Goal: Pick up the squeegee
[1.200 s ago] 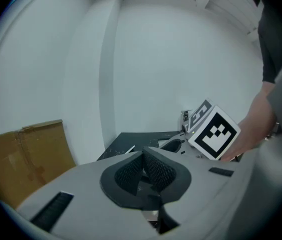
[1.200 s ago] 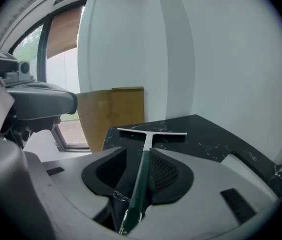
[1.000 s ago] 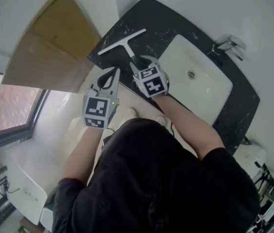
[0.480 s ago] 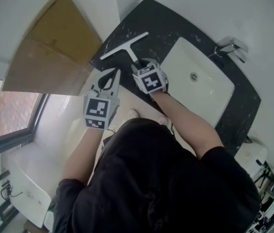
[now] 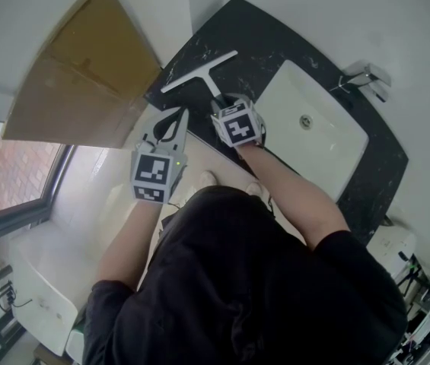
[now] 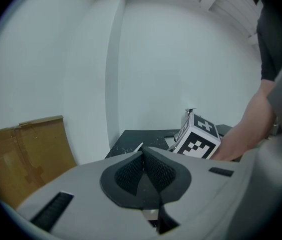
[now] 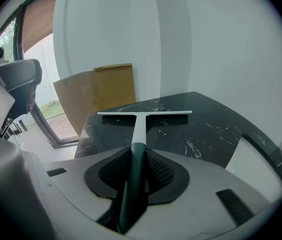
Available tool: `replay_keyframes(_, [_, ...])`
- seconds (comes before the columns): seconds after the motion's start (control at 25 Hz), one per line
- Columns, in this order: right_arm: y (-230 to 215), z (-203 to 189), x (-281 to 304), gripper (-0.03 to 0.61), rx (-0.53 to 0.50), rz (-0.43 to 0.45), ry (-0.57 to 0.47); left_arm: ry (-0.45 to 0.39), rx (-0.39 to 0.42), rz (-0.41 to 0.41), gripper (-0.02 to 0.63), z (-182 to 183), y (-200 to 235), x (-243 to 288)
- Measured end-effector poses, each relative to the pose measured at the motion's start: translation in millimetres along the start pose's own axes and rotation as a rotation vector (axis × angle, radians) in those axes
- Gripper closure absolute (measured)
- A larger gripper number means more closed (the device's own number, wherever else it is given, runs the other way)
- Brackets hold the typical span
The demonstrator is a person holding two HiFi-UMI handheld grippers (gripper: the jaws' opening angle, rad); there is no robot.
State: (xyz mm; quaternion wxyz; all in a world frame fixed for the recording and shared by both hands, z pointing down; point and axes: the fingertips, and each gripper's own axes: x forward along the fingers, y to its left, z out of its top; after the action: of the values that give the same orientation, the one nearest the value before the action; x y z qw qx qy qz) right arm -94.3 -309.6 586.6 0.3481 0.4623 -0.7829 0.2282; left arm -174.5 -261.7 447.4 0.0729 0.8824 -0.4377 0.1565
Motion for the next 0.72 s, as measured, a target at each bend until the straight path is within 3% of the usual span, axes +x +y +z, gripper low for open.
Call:
replay_keyframes(0.36, [-3, 11, -33, 0.477, -0.001, -0.012, -0.095, -0.017, 0.005, 0.005, 0.606, 6, -9, -7])
replay_keyframes(0.72, [-8, 9, -122, 0.477, -0.025, 0.037, -0.263, -0.064, 0.005, 0.067, 0.606, 26, -57, -29])
